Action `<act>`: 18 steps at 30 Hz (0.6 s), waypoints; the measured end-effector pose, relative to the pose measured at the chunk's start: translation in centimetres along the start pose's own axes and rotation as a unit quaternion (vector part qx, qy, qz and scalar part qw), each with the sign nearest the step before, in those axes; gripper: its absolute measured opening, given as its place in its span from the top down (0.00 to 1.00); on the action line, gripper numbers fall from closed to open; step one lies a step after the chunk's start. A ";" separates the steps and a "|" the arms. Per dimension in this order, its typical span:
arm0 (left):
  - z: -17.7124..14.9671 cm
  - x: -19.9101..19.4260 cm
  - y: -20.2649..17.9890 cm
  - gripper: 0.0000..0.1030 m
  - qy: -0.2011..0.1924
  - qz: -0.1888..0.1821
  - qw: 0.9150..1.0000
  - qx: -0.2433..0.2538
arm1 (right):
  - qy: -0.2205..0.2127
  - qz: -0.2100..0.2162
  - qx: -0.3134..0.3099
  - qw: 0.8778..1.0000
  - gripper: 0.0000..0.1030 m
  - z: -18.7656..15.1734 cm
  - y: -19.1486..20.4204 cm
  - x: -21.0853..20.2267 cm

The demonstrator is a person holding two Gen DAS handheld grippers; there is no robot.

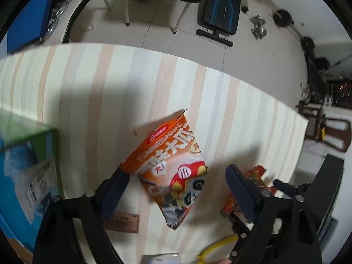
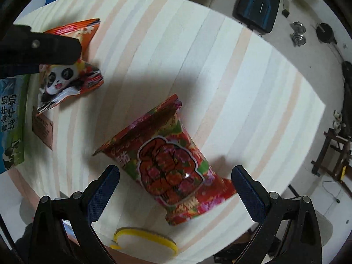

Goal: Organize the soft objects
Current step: 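Grasp the orange snack bag with the left tool while the right tool grasps the red snack bag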

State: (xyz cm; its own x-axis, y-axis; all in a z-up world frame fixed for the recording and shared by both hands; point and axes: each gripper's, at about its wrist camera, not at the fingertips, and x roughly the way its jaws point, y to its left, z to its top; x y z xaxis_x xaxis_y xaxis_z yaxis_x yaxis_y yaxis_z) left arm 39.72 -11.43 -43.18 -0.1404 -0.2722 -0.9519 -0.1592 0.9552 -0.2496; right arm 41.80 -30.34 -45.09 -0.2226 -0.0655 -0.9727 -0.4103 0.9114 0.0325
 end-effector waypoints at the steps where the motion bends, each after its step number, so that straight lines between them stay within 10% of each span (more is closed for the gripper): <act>1: 0.0 0.2 -0.2 0.27 0.003 0.004 1.000 0.006 | 0.001 0.004 0.001 1.000 0.00 0.1 -0.2 0.4; 7: -0.7 1.2 -1.1 0.44 0.005 0.035 0.999 0.034 | -0.005 0.027 0.007 1.000 0.07 0.0 -0.7 1.5; 12: -1.7 0.5 -1.8 0.51 -0.017 0.050 0.997 0.057 | -0.014 -0.014 0.019 1.000 0.40 -0.8 -0.7 1.4; 18: -3.9 -0.5 -2.2 0.54 -0.043 0.063 0.994 0.082 | -0.016 -0.013 0.095 0.995 0.51 -3.3 -1.5 1.6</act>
State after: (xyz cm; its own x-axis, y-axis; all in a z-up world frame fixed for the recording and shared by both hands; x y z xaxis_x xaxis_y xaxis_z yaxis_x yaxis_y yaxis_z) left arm 36.30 -13.82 -41.44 -0.0642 -0.1443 -0.9875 0.0161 0.9892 -0.1456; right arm 39.14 -33.17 -45.89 -0.1849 -0.0791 -0.9796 -0.2400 0.9702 -0.0331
